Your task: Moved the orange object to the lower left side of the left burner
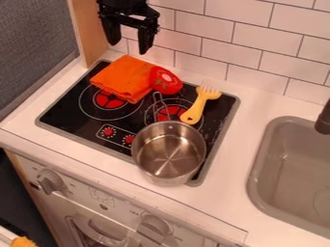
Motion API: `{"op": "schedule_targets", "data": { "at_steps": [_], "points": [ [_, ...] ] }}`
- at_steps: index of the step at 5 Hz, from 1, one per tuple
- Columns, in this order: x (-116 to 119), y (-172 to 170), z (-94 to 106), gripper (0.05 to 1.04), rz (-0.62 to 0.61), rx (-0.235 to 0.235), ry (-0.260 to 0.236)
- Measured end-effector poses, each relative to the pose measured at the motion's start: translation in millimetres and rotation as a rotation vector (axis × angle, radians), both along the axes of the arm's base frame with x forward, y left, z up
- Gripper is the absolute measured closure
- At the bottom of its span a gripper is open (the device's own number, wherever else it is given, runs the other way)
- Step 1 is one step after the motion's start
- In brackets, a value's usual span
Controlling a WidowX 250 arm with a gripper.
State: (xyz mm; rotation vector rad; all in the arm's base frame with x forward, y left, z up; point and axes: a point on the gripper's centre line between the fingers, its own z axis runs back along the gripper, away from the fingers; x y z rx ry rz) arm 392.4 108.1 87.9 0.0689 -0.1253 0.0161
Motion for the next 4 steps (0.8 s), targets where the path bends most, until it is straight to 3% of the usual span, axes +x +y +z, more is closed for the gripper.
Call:
{"op": "schedule_targets", "data": {
  "at_steps": [1, 3, 4],
  "points": [
    [-2, -2, -17.6, 0.085, -0.003, -0.011, 0.043],
    [11, -56, -45.7, 0.086, -0.156, -0.006, 0.105],
    [20, -59, -46.5, 0.085, -0.152, -0.018, 0.097]
  ]
}}
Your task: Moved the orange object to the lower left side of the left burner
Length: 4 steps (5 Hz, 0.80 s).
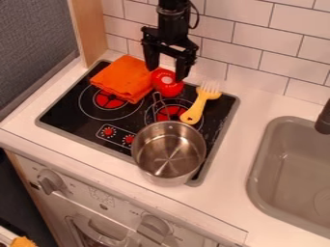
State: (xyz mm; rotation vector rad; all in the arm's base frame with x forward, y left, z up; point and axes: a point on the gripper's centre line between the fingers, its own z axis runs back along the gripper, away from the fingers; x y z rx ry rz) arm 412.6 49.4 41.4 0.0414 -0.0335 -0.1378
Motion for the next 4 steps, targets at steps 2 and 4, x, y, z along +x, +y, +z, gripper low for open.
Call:
{"op": "schedule_targets", "data": {
  "at_steps": [2, 4],
  "points": [
    [0, 2, -12.4, 0.085, 0.019, 0.01, 0.039],
    [-5, -1, -18.6, 0.303, 0.029, -0.012, 0.061]
  ]
}}
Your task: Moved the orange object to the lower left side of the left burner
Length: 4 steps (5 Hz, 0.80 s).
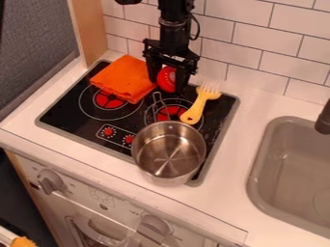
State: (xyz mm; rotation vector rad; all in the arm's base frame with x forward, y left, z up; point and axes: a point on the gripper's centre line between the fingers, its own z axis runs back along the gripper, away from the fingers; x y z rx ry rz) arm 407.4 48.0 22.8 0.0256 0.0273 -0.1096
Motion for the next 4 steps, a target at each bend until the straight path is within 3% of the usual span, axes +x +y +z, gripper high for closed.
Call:
{"op": "schedule_targets", "data": {
  "at_steps": [1, 2, 3, 4],
  "points": [
    [-1, -1, 1.0, 0.488, 0.002, -0.005, 0.004],
    [0, -3, 2.4, 0.49, -0.013, -0.019, 0.006],
    [-3, 2, 30.3, 0.491, -0.004, -0.023, -0.062],
    [-29, 10, 69.1, 0.491, 0.009, 0.026, -0.141]
  ]
}}
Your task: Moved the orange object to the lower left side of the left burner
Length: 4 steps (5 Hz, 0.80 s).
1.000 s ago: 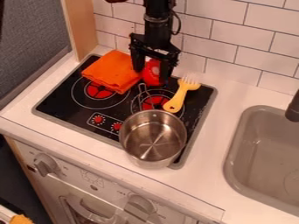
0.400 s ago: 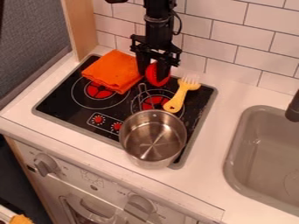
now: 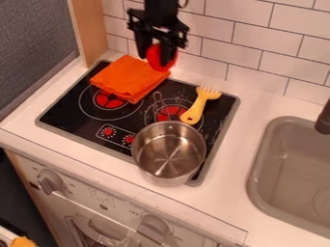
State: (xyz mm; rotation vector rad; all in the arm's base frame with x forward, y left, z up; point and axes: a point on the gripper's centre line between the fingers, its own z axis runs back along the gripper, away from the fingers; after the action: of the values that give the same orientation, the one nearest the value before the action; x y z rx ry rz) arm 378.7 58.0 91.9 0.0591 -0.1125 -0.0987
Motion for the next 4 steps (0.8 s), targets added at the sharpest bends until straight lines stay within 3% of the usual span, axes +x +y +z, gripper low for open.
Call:
{"op": "schedule_targets", "data": {
  "at_steps": [1, 2, 3, 4],
  "points": [
    [-43, 30, 4.4, 0.491, 0.096, 0.018, 0.008],
    [-89, 75, -8.8, 0.491, 0.219, -0.01, 0.057],
    [-101, 94, -18.8, 0.491, 0.265, -0.029, 0.043],
    [-103, 102, -37.4, 0.492, 0.287, -0.013, 0.08]
  ]
}}
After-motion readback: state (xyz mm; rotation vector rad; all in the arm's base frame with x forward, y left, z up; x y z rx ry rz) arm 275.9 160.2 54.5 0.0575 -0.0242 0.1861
